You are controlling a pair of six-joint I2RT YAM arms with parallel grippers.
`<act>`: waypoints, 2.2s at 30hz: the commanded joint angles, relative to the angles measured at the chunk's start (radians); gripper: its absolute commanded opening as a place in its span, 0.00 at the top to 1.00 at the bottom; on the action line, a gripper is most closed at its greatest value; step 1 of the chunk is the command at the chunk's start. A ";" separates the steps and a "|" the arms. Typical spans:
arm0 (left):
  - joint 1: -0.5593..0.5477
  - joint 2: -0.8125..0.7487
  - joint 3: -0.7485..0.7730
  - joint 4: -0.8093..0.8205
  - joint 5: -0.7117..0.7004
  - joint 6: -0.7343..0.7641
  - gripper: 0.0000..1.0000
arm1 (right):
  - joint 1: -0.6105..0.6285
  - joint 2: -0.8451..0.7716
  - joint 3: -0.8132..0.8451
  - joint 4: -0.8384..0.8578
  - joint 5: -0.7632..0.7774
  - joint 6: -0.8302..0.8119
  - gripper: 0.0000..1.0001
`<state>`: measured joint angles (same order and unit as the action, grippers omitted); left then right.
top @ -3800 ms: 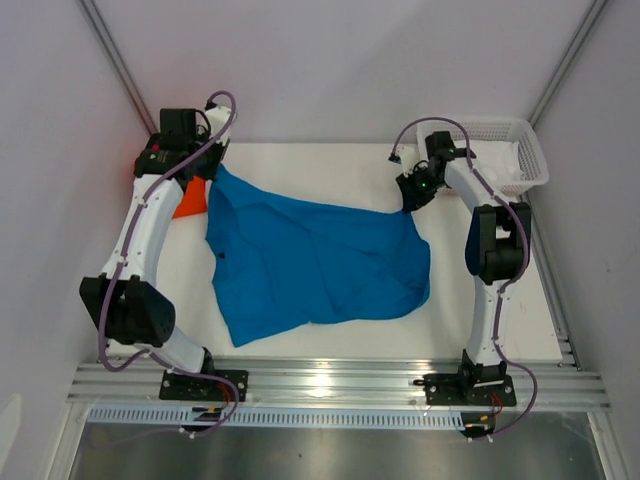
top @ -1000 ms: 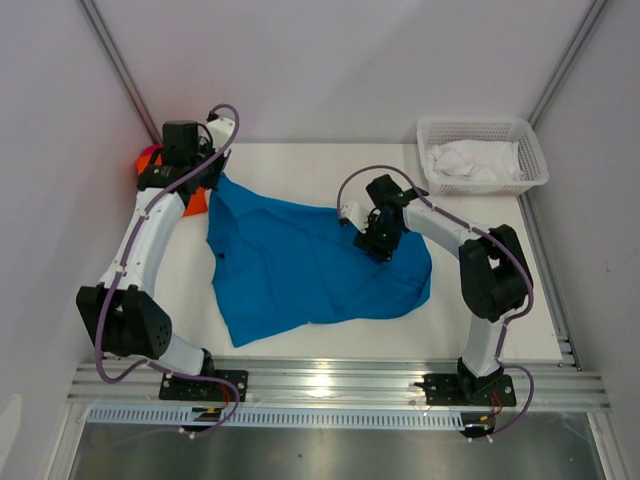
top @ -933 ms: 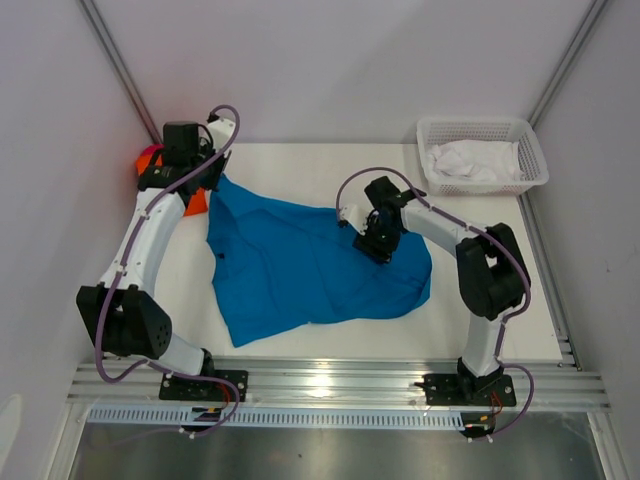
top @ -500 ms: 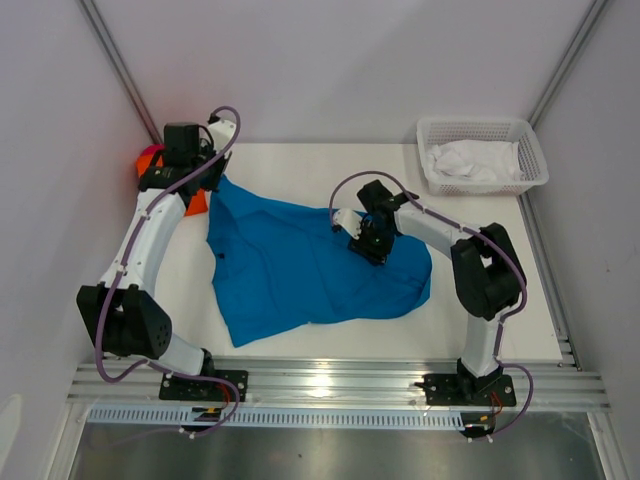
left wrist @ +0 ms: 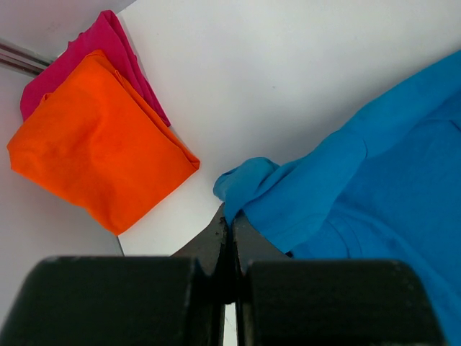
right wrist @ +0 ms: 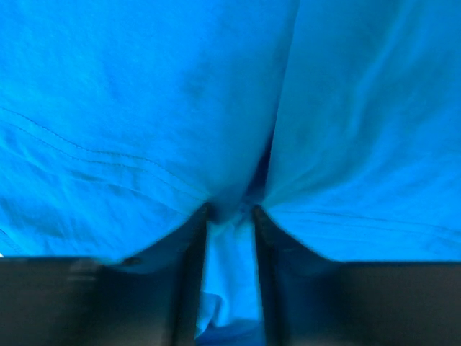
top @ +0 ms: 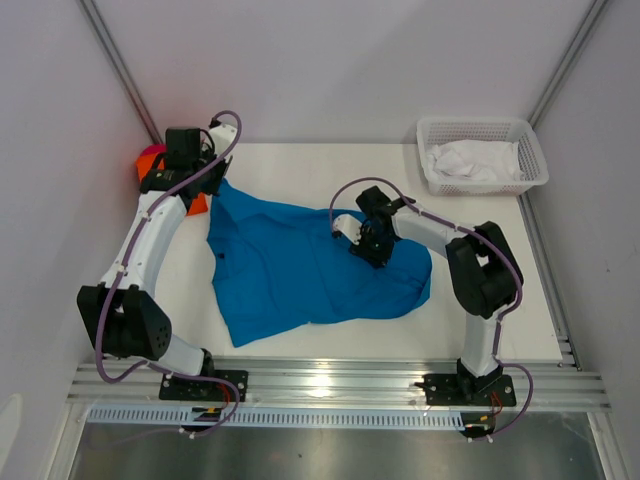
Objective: Fold and stack the t-shirts
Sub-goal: Flatten the tshirt out
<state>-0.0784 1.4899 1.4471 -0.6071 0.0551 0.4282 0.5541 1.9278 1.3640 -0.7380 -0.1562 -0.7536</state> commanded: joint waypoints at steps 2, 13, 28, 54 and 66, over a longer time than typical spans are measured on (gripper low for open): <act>-0.006 -0.046 -0.005 0.032 0.002 0.017 1.00 | 0.006 0.019 0.009 0.009 0.006 0.008 0.88; -0.006 -0.036 0.006 0.021 0.009 0.012 1.00 | -0.017 -0.076 0.171 -0.121 -0.005 0.010 1.00; -0.006 -0.034 -0.019 0.030 0.014 0.017 1.00 | -0.026 -0.081 0.198 -0.134 0.023 0.007 0.31; -0.006 -0.033 -0.044 0.036 0.009 0.017 1.00 | -0.016 0.028 0.221 -0.197 -0.083 -0.006 1.00; -0.006 -0.023 -0.031 0.029 0.015 0.014 1.00 | 0.063 0.045 0.324 -0.778 -0.453 -0.285 0.04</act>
<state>-0.0784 1.4891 1.4021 -0.6029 0.0563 0.4290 0.5880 1.9968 1.7214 -1.2358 -0.5240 -0.9337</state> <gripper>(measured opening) 0.003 0.849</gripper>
